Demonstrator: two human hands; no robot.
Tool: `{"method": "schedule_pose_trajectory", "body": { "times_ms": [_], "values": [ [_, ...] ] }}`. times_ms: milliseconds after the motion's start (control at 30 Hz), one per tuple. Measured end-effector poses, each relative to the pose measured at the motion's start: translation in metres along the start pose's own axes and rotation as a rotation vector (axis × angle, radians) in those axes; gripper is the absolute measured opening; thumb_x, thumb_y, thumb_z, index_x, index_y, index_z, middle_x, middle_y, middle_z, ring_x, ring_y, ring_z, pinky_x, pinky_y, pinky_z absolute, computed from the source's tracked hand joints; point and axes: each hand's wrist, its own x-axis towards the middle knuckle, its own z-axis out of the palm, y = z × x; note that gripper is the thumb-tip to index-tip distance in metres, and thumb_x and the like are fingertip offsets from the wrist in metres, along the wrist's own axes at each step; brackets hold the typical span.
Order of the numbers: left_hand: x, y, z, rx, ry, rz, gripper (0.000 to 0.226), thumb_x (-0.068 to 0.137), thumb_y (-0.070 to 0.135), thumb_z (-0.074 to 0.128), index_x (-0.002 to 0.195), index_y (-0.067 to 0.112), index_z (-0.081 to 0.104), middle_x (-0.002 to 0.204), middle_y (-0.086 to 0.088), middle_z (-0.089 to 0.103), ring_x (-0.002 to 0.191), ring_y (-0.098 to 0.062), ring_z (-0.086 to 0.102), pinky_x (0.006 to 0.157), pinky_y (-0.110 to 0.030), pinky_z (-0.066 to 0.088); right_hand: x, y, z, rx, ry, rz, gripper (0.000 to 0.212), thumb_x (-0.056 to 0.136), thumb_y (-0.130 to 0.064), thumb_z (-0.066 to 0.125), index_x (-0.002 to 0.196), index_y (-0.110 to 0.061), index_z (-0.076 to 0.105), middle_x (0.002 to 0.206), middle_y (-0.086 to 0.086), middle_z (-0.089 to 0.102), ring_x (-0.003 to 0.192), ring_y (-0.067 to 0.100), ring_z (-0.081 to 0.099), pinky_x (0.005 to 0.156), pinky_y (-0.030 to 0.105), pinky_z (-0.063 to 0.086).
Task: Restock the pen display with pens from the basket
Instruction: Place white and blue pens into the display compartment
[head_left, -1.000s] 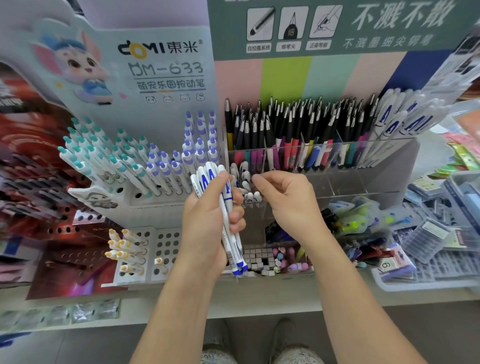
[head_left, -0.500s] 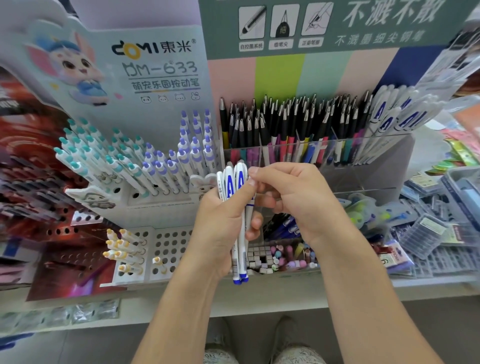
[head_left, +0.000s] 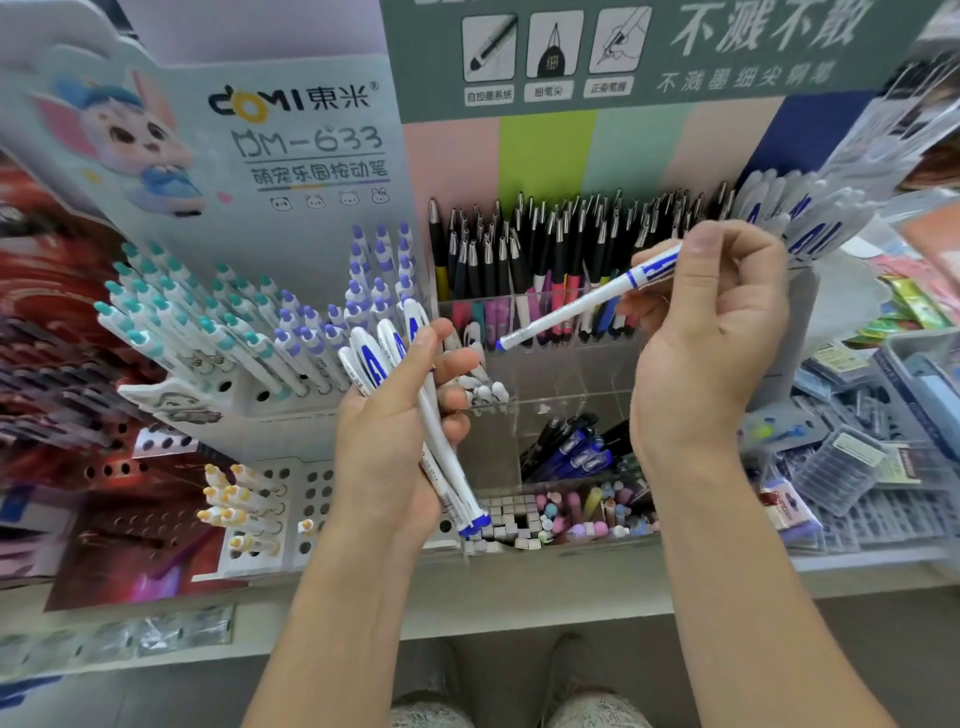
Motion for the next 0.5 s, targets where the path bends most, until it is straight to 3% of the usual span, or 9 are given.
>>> {"method": "schedule_pose_trajectory", "body": {
  "times_ms": [67,167,267,500],
  "values": [
    [0.002,-0.001,-0.001,-0.016,-0.006,0.014,0.019,0.094,0.025,0.063,0.107,0.013,0.071,0.074,-0.001,0.067,0.05,-0.005,0.046,0.041,-0.014,0.037,-0.006,0.012,-0.001,-0.12,0.002,-0.098,0.009,0.106,-0.014,0.05,0.098,-0.017,0.052,0.085,0.005,0.06,0.074,0.02,0.061,0.065,0.042,0.057],
    [0.005,-0.004,-0.003,-0.022,0.011,0.02,0.019,0.094,0.028,0.063,0.106,0.015,0.072,0.069,0.001,0.06,0.048,-0.005,0.042,0.042,-0.015,0.035,-0.018,0.028,-0.002,-0.282,-0.082,-0.13,0.006,0.104,-0.013,0.055,0.099,-0.014,0.058,0.083,-0.005,0.06,0.075,0.008,0.059,0.068,0.029,0.053],
    [0.008,-0.006,-0.007,-0.006,0.016,0.004,0.024,0.095,0.035,0.061,0.108,0.019,0.073,0.064,0.003,0.054,0.046,-0.007,0.041,0.043,-0.018,0.037,-0.03,0.042,-0.002,-0.381,-0.226,-0.064,0.004,0.101,-0.014,0.062,0.098,-0.014,0.066,0.083,-0.013,0.065,0.076,0.002,0.062,0.071,0.019,0.049],
    [0.008,-0.006,-0.009,0.045,-0.002,-0.031,0.028,0.097,0.04,0.06,0.108,0.018,0.073,0.061,0.004,0.045,0.044,-0.006,0.027,0.039,-0.018,0.025,-0.037,0.055,0.004,-0.502,-0.512,0.146,0.007,0.092,-0.019,0.074,0.095,-0.015,0.078,0.082,-0.008,0.074,0.077,0.006,0.068,0.072,0.017,0.052]
  ]
}}
